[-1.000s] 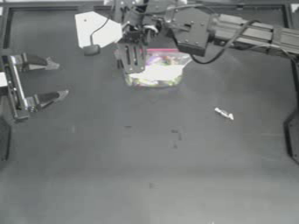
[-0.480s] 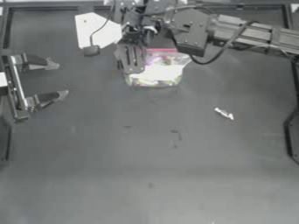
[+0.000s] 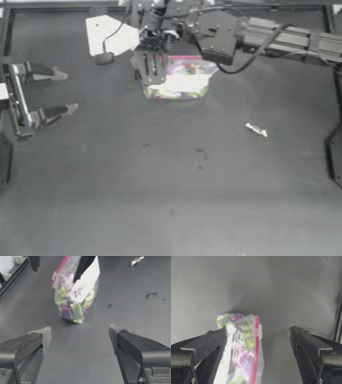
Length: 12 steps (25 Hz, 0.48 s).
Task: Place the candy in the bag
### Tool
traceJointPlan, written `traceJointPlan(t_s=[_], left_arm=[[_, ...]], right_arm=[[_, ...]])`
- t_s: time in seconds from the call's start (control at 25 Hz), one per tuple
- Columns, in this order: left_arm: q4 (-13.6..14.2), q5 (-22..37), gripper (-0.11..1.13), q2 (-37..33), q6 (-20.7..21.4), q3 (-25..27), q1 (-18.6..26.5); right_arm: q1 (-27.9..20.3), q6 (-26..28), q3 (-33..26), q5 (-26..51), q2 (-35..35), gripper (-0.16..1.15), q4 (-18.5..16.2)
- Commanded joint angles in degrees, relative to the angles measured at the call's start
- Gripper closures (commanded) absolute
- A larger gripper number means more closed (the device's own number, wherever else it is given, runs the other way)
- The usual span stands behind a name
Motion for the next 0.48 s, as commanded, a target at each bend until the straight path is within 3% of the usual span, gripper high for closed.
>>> traceJointPlan(t_s=[0.04, 0.32, 0.48], left_arm=[[0.1, -0.4, 0.03, 0.1, 0.0, -0.8, 0.1], [0.0, -0.4, 0.03, 0.1, 0.0, -0.5, 0.1], [0.0, -0.4, 0.03, 0.1, 0.0, -0.4, 0.2]], right_arm=[[0.2, 0.0, -2.5, 0.9, -1.1, -0.02, 0.2], [0.2, 0.0, -3.5, 2.2, -0.5, 0.01, 0.7], [0.2, 0.0, -3.6, 2.6, -0.5, 0.15, 0.7]])
